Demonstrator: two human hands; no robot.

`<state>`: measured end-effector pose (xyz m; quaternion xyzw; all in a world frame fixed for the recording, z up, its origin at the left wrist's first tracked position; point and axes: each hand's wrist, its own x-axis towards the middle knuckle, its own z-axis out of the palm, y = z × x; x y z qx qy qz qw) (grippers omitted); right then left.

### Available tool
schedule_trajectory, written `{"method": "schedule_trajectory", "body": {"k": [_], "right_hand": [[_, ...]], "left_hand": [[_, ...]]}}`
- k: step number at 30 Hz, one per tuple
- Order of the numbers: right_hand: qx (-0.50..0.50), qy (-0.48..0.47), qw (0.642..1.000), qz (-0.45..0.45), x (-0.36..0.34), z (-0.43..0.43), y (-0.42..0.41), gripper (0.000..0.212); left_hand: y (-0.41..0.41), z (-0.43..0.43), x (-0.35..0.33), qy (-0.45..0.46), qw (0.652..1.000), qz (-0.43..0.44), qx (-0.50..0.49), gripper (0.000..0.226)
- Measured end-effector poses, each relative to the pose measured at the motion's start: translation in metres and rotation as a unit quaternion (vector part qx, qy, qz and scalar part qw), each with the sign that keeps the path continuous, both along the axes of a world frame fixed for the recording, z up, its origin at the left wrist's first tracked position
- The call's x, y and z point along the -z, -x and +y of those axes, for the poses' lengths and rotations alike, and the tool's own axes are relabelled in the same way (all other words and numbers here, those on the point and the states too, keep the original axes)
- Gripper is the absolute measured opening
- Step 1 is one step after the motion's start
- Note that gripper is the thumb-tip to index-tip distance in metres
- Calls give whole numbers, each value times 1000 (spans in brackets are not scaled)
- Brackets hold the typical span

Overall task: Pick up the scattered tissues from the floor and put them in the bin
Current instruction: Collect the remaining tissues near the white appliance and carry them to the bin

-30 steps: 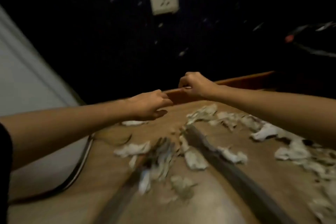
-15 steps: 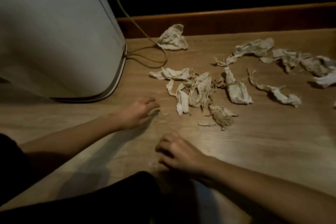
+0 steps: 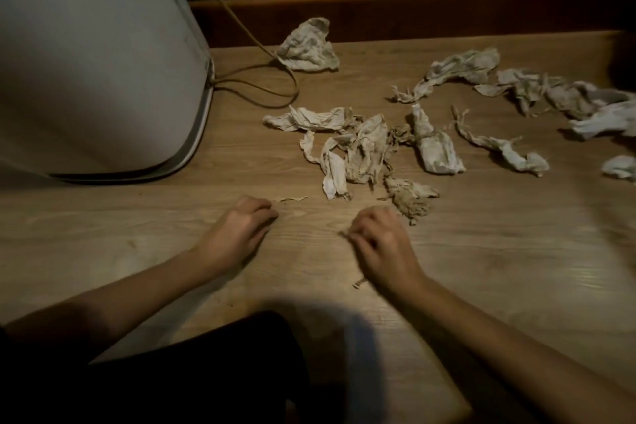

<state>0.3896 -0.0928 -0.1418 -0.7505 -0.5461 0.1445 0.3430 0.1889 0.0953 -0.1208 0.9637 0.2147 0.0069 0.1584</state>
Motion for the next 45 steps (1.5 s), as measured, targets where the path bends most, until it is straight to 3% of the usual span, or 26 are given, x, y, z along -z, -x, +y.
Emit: {"method": "schedule_trajectory", "body": {"k": [2,5,10,14,17,20,22,24,29,32,35,40,45], "right_hand": [[74,5,997,-27,-5,11,-28,8],[89,54,992,-69,-4,32,-36,9],[108,29,993,-30,7,40,-25,9],[99,31,995,-3,1,52,-41,11],[115,29,993,-11,-8,54,-55,13],[188,25,980,-54,-14,44,-70,22],[213,80,970,-85,-16,36,-78,42],[203,137,966,-86,-15,33,-82,53],[124,95,988,-15,-14,53,-78,24],[126,79,989,-17,-30,80,-87,18],[167,25,984,-48,-41,109,-99,18],[171,226,958,-33,-34,126,-90,40],[125,104,980,-116,-11,99,-54,29]], "left_hand": [[-3,-4,4,19,999,-28,-18,15],[-19,-12,7,36,997,-58,-29,8],[-46,-14,8,44,995,-85,-34,10],[-73,-7,8,96,987,-109,-68,39],[-102,2,8,108,989,-97,-11,62],[-131,6,7,72,992,-81,58,39],[-146,7,5,49,991,-78,96,16],[-150,10,4,42,992,-66,100,9],[-137,38,-11,70,987,-137,-38,9],[-135,64,-28,42,981,-158,-103,5],[-148,90,-33,-18,991,-95,-90,4],[-176,90,-23,55,998,17,-40,12],[-177,54,-11,48,998,-43,-21,21]]}}
